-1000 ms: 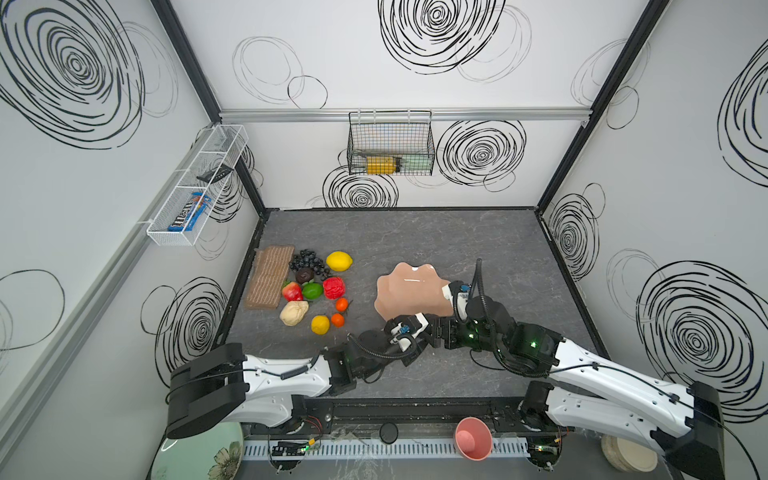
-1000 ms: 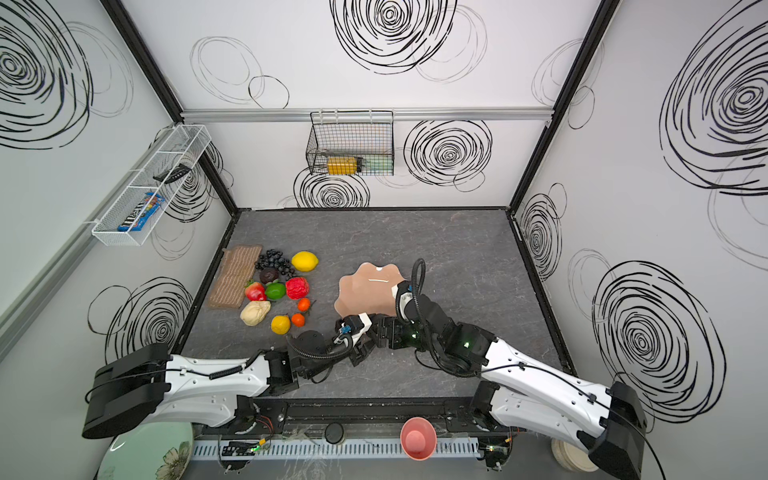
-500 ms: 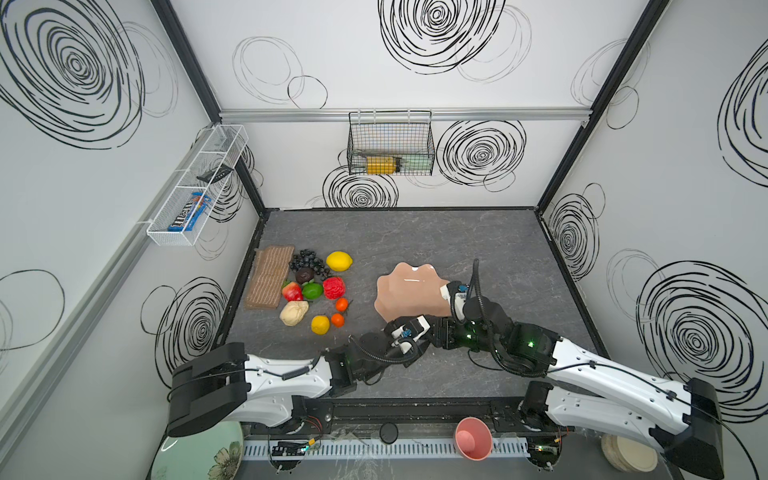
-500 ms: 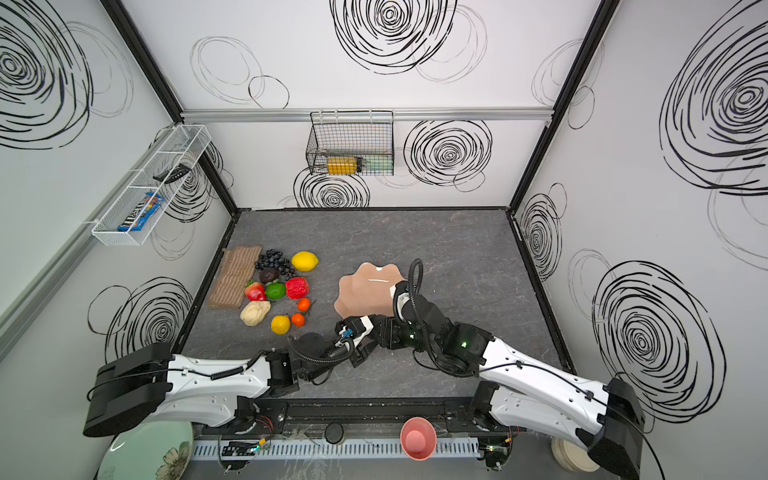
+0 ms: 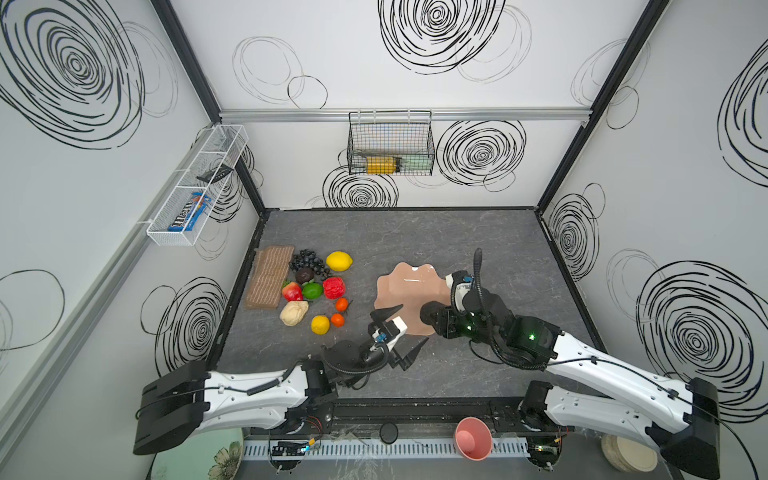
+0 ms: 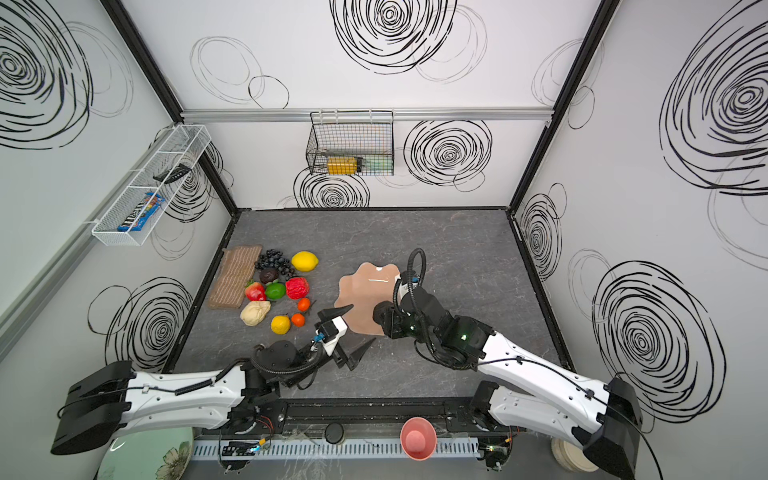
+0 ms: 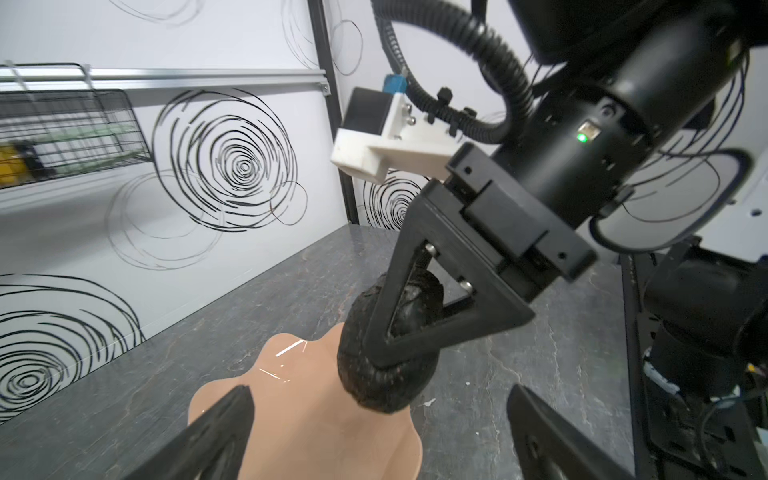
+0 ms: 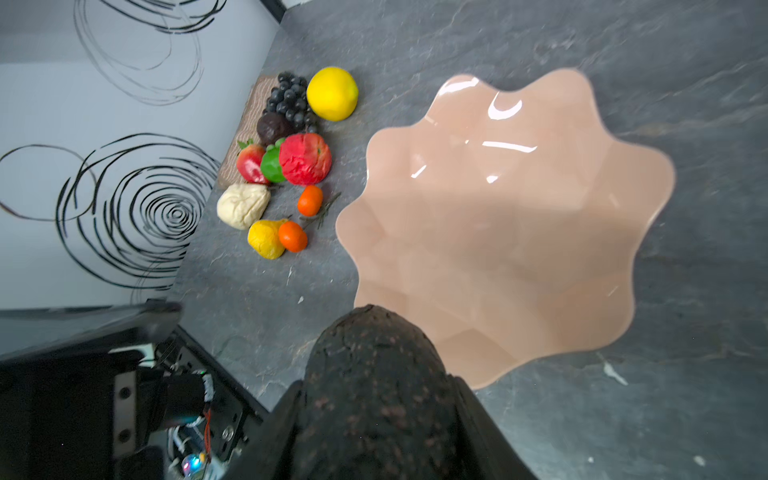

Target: Place and organize the fake fruits in the fruit bowl

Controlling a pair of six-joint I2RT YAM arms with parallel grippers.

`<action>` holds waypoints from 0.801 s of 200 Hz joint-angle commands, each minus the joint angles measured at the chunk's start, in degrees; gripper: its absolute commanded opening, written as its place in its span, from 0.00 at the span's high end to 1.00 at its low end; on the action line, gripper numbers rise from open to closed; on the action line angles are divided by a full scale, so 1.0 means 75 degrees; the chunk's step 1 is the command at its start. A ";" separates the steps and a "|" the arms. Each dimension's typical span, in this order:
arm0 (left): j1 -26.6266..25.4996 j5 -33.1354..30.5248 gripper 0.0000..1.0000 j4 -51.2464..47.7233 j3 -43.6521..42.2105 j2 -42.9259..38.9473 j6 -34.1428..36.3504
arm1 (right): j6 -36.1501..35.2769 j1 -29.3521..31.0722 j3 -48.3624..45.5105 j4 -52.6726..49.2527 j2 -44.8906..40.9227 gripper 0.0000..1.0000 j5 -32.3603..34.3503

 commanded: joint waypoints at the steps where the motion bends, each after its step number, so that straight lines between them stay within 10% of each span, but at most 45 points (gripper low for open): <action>1: 0.0116 -0.1032 0.04 -0.0743 -0.0038 -0.1034 -0.0541 | -0.0787 -0.0615 0.0348 -0.0144 0.0385 0.56 0.0275; 45: 0.0271 -0.3569 0.04 -0.3031 -0.0140 -0.2602 -0.1575 | -0.1558 -0.1250 0.0808 0.0299 0.1728 0.56 0.0280; 160: 0.1234 -0.3590 0.04 -0.3551 -0.0680 -0.3980 -0.2386 | -0.1214 -0.1289 0.2172 0.0211 0.5061 0.56 -0.0033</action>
